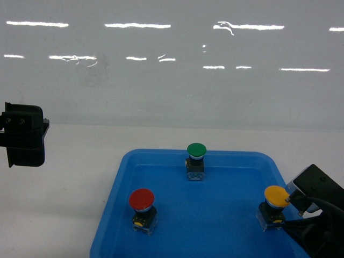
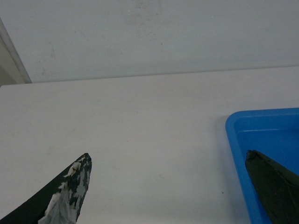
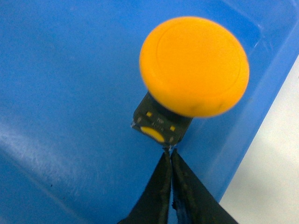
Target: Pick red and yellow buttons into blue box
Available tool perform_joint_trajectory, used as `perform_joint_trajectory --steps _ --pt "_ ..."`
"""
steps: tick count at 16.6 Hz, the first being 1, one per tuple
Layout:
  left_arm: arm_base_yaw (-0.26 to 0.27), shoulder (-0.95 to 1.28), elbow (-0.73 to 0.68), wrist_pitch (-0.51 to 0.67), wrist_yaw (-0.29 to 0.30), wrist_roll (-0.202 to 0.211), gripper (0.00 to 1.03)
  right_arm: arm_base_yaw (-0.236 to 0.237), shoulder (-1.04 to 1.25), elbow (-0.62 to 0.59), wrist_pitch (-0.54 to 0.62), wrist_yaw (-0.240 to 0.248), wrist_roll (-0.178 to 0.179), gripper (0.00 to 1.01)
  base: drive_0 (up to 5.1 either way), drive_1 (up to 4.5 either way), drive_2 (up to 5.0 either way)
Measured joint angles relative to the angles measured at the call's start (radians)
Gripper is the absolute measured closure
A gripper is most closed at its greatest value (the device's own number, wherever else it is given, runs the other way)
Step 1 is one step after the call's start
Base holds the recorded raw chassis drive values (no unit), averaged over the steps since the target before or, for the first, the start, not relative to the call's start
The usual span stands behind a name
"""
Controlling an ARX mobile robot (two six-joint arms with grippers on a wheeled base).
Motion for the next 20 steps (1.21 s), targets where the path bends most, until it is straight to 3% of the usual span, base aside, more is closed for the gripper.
perform_joint_trajectory --steps 6,8,13,15,16,20 --pt "0.000 0.000 0.000 0.000 0.000 0.000 0.05 -0.028 -0.070 -0.071 0.078 0.000 0.065 0.99 0.0 0.00 0.0" --pt "0.000 0.000 0.000 0.000 0.000 0.000 0.05 -0.046 -0.129 -0.092 0.082 -0.008 0.103 0.99 0.0 0.00 0.0" --pt "0.000 0.000 0.000 0.000 0.000 0.000 0.05 -0.027 -0.294 -0.106 0.039 -0.026 0.186 0.99 0.0 0.00 0.0" --pt "0.000 0.000 0.000 0.000 0.000 0.000 0.05 -0.026 -0.354 -0.107 -0.049 -0.030 0.203 0.99 0.0 0.00 0.0" --pt "0.000 0.000 0.000 0.000 0.000 0.000 0.05 -0.026 -0.423 -0.108 -0.082 -0.031 0.204 0.94 0.0 0.00 0.0" --pt "0.000 0.000 0.000 0.000 0.000 0.000 0.05 -0.026 -0.430 -0.033 -0.144 -0.079 0.196 0.52 0.0 0.00 0.0"
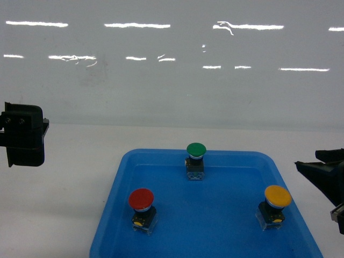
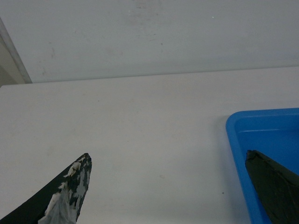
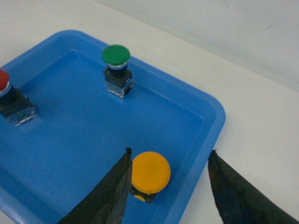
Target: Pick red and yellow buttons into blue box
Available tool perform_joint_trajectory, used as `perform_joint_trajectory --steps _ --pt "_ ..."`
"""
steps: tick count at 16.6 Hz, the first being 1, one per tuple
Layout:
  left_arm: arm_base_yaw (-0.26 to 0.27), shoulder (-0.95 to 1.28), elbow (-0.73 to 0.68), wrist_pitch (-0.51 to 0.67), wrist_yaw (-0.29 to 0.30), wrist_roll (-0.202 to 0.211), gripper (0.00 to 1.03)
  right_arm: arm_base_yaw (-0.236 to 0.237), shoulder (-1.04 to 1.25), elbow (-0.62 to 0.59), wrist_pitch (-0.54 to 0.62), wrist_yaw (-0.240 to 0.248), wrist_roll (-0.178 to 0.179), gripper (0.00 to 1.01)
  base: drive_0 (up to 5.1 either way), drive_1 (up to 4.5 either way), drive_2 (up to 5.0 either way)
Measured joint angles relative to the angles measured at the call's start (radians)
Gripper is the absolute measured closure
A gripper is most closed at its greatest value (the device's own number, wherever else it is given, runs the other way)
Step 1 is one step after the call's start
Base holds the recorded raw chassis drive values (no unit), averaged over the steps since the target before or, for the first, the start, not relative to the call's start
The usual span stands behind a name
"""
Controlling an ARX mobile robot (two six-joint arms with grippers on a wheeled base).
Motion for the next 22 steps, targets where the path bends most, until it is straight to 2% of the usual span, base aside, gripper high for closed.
perform_joint_trajectory --steps 2,4,5,6,8,10,14,15,17,19,20,22 --pt "0.000 0.000 0.000 0.000 0.000 0.000 0.05 -0.012 0.067 0.032 -0.030 -0.019 -0.025 0.34 0.0 0.00 0.0" --pt "0.000 0.000 0.000 0.000 0.000 0.000 0.05 -0.028 0.124 0.073 -0.056 -0.030 -0.066 0.10 0.0 0.00 0.0" --pt "0.000 0.000 0.000 0.000 0.000 0.000 0.05 -0.035 0.139 0.087 -0.058 -0.034 -0.089 0.01 0.0 0.00 0.0" --pt "0.000 0.000 0.000 0.000 0.000 0.000 0.05 -0.040 0.150 0.097 -0.080 -0.054 -0.113 0.04 0.0 0.00 0.0" --pt "0.000 0.000 0.000 0.000 0.000 0.000 0.05 -0.039 0.179 0.096 -0.056 -0.048 -0.148 0.03 0.0 0.00 0.0" --pt "0.000 0.000 0.000 0.000 0.000 0.000 0.05 -0.024 0.107 0.072 -0.026 -0.033 -0.125 0.03 0.0 0.00 0.0" --pt "0.000 0.000 0.000 0.000 0.000 0.000 0.05 -0.019 0.094 0.072 -0.026 -0.032 -0.113 0.03 0.0 0.00 0.0" --pt "0.000 0.000 0.000 0.000 0.000 0.000 0.05 -0.008 0.114 0.074 0.021 0.012 -0.111 0.03 0.0 0.00 0.0" --pt "0.000 0.000 0.000 0.000 0.000 0.000 0.05 0.057 0.219 0.164 -0.025 0.053 -0.118 0.03 0.0 0.00 0.0" --pt "0.000 0.000 0.000 0.000 0.000 0.000 0.05 0.134 0.270 0.256 -0.058 0.070 -0.161 0.03 0.0 0.00 0.0" --pt "0.000 0.000 0.000 0.000 0.000 0.000 0.05 0.137 0.278 0.266 -0.053 0.093 -0.196 0.03 0.0 0.00 0.0" --pt "0.000 0.000 0.000 0.000 0.000 0.000 0.05 0.117 0.284 0.237 -0.008 0.137 -0.238 0.03 0.0 0.00 0.0"
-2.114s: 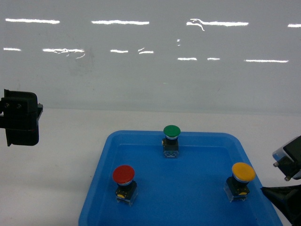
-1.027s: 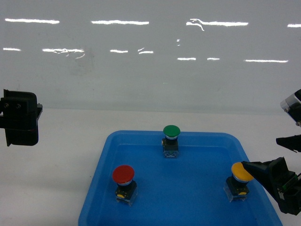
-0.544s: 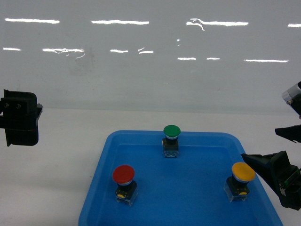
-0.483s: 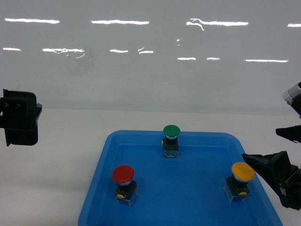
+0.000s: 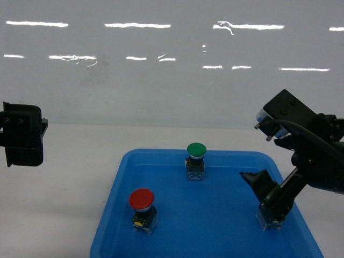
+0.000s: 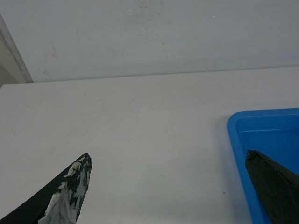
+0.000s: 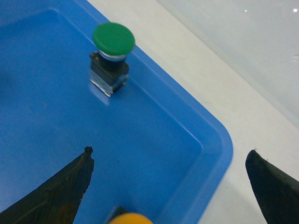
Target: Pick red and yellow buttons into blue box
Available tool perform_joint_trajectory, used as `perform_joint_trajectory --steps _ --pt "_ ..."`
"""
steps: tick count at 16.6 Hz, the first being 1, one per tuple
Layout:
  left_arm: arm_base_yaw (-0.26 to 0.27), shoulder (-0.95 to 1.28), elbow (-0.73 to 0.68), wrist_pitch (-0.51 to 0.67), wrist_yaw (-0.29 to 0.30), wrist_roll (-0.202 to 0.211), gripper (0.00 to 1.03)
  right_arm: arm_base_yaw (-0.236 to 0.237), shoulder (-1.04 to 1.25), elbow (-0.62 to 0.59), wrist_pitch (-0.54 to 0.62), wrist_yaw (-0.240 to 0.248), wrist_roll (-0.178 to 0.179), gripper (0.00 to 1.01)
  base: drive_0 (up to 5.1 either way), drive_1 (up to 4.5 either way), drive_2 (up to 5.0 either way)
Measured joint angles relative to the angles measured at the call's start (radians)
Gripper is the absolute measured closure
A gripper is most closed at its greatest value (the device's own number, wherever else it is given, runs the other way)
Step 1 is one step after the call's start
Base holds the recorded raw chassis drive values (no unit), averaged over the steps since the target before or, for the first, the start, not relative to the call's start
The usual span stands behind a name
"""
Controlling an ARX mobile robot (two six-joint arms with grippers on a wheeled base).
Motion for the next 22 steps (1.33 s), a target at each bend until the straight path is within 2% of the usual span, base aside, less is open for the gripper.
perform_joint_trajectory --steps 2,4,6,9,10,13,14,15,19,22 --pt "0.000 0.000 0.000 0.000 0.000 0.000 0.05 -0.011 0.002 -0.049 0.000 0.014 -0.024 0.03 0.0 0.00 0.0" --pt "0.000 0.000 0.000 0.000 0.000 0.000 0.05 -0.004 0.039 -0.045 -0.017 0.025 -0.041 0.03 0.0 0.00 0.0" --pt "0.000 0.000 0.000 0.000 0.000 0.000 0.05 0.009 0.094 -0.025 -0.025 0.032 -0.054 0.03 0.0 0.00 0.0" --pt "0.000 0.000 0.000 0.000 0.000 0.000 0.05 0.011 0.205 0.078 -0.058 0.043 -0.067 0.03 0.0 0.00 0.0" --pt "0.000 0.000 0.000 0.000 0.000 0.000 0.05 0.004 0.216 0.087 -0.055 0.055 -0.082 0.03 0.0 0.00 0.0" --pt "0.000 0.000 0.000 0.000 0.000 0.000 0.05 0.002 0.219 0.083 -0.056 0.064 -0.091 0.05 0.0 0.00 0.0" --pt "0.000 0.000 0.000 0.000 0.000 0.000 0.05 0.005 0.221 0.081 -0.058 0.070 -0.091 0.15 0.0 0.00 0.0" --pt "0.000 0.000 0.000 0.000 0.000 0.000 0.05 0.012 0.224 0.081 -0.065 0.079 -0.091 0.30 0.0 0.00 0.0" --pt "0.000 0.000 0.000 0.000 0.000 0.000 0.05 0.023 0.224 0.082 -0.075 0.104 -0.088 0.71 0.0 0.00 0.0" --pt "0.000 0.000 0.000 0.000 0.000 0.000 0.05 0.029 0.217 0.077 -0.077 0.100 -0.080 0.72 0.0 0.00 0.0"
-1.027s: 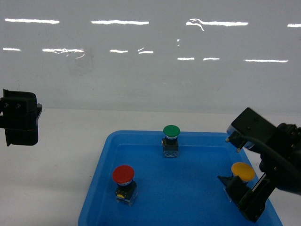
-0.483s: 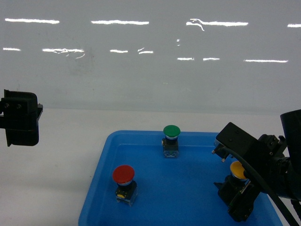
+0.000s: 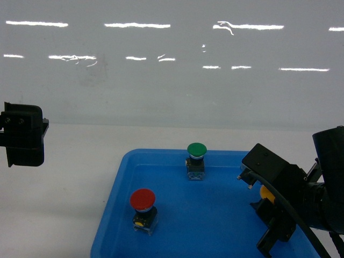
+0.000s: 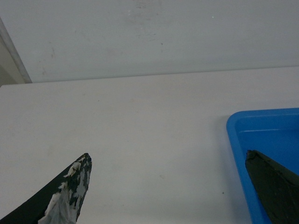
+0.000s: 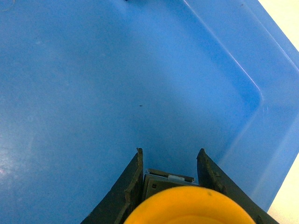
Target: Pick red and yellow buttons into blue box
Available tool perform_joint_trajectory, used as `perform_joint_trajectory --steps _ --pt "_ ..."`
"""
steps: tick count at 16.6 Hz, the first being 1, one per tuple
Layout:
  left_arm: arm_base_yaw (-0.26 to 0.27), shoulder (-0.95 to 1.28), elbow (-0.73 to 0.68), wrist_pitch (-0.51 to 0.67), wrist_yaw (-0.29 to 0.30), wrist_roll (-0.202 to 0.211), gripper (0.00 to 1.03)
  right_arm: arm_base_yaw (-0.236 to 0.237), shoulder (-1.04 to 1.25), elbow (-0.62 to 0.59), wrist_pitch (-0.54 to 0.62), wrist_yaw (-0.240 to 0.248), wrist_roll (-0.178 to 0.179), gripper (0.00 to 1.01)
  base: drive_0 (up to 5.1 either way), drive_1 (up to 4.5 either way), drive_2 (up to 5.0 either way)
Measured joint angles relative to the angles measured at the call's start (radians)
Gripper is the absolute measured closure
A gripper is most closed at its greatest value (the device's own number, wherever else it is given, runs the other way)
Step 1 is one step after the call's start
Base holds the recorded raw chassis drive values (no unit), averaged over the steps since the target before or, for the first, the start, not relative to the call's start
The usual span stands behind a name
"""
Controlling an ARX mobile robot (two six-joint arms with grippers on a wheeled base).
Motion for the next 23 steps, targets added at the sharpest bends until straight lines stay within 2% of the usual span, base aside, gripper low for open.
perform_joint_trajectory --steps 1,3,6,8,11,12,14,16,17,21,23 --pt "0.000 0.000 0.000 0.000 0.000 0.000 0.05 0.006 -0.010 -0.010 0.006 -0.004 0.002 0.72 0.0 0.00 0.0" --pt "0.000 0.000 0.000 0.000 0.000 0.000 0.05 0.006 -0.056 -0.039 0.025 -0.055 0.028 0.72 0.0 0.00 0.0" --pt "0.000 0.000 0.000 0.000 0.000 0.000 0.05 -0.002 -0.206 -0.107 0.098 -0.162 0.074 0.72 0.0 0.00 0.0" --pt "0.000 0.000 0.000 0.000 0.000 0.000 0.05 -0.011 -0.307 -0.159 0.175 -0.211 0.103 0.72 0.0 0.00 0.0" --pt "0.000 0.000 0.000 0.000 0.000 0.000 0.05 -0.024 -0.478 -0.286 0.329 -0.239 0.142 0.72 0.0 0.00 0.0" --pt "0.000 0.000 0.000 0.000 0.000 0.000 0.05 -0.022 -0.523 -0.333 0.378 -0.236 0.149 0.72 0.0 0.00 0.0" --pt "0.000 0.000 0.000 0.000 0.000 0.000 0.05 -0.013 -0.648 -0.468 0.486 -0.200 0.153 0.72 0.0 0.00 0.0" --pt "0.000 0.000 0.000 0.000 0.000 0.000 0.05 0.000 -0.785 -0.601 0.554 -0.127 0.159 0.72 0.0 0.00 0.0" --pt "0.000 0.000 0.000 0.000 0.000 0.000 0.05 0.006 -0.874 -0.669 0.532 -0.072 0.166 0.72 0.0 0.00 0.0" --pt "0.000 0.000 0.000 0.000 0.000 0.000 0.05 0.006 -1.110 -0.747 0.360 0.003 0.171 0.72 0.0 0.00 0.0" --pt "0.000 0.000 0.000 0.000 0.000 0.000 0.05 0.029 -1.332 -0.777 0.154 0.074 0.171 0.72 0.0 0.00 0.0"
